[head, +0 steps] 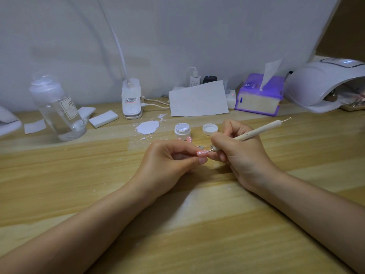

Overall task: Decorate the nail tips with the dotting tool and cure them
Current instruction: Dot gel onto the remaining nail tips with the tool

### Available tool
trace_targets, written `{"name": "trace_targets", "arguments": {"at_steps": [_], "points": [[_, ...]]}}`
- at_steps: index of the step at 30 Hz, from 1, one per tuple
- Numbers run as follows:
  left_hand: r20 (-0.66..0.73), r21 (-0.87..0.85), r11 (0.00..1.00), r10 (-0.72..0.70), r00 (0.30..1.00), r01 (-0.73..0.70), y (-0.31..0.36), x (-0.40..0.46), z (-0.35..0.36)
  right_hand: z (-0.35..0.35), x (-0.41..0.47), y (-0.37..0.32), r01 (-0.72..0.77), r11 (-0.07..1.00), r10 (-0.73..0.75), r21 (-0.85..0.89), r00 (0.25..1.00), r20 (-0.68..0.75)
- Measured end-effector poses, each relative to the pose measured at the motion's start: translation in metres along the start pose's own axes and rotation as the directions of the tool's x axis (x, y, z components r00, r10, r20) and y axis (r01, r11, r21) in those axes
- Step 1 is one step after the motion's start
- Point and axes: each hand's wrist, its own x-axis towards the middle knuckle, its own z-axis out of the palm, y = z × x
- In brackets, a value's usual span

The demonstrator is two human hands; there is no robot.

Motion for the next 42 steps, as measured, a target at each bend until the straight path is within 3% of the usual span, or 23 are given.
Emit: {"name": "trace_targets", "arguments": {"at_steps": [42], "points": [[0.007,0.002,1.000,0.001,1.000,-0.001,0.0003,-0.0003,-0.0002,-0.0002,0.0002,0.0009,-0.006,1.000,0.006,-0.003,1.000,-0.009]]}}
